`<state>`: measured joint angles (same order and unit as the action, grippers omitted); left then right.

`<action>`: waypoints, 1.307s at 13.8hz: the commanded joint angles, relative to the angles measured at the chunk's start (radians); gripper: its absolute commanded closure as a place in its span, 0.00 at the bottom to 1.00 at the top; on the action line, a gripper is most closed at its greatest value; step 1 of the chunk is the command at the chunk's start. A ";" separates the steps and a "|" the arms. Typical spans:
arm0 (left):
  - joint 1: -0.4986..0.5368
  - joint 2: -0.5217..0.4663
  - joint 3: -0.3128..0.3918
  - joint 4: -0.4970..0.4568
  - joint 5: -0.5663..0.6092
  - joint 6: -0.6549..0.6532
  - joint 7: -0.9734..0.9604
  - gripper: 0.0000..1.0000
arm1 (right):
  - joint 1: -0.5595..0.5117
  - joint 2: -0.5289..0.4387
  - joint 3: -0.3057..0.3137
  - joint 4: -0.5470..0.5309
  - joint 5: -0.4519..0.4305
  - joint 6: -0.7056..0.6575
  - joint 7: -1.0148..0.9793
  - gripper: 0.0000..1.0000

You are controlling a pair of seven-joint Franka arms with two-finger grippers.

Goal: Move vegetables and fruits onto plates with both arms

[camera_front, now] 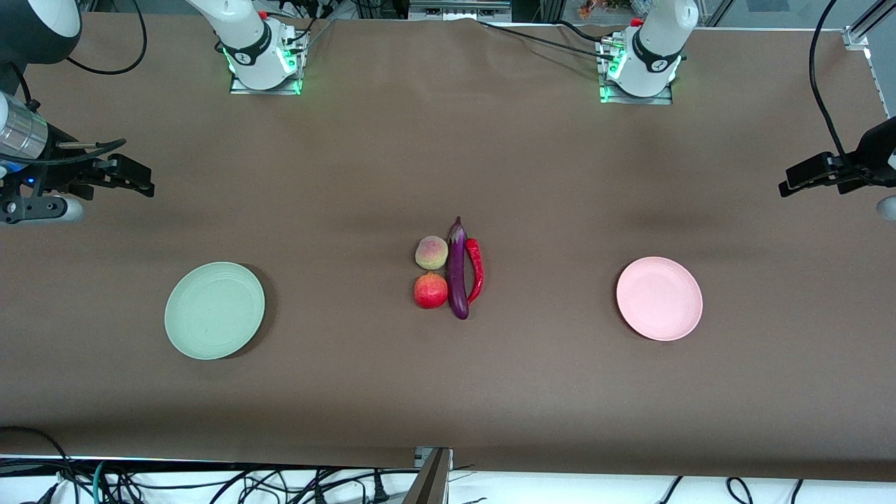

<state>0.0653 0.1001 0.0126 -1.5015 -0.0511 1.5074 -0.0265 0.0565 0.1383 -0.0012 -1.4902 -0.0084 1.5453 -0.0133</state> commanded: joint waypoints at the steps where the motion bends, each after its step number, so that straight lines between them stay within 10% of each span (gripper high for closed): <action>1: -0.002 0.001 -0.003 0.003 0.022 -0.010 0.022 0.00 | -0.003 0.009 0.000 0.021 -0.004 -0.002 -0.004 0.00; 18: -0.002 0.003 -0.010 0.001 0.022 -0.013 0.022 0.00 | 0.005 0.059 0.003 0.024 0.077 -0.011 -0.007 0.00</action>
<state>0.0653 0.1029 0.0071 -1.5020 -0.0511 1.5073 -0.0264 0.0605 0.1714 0.0006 -1.4797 0.0337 1.5514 -0.0129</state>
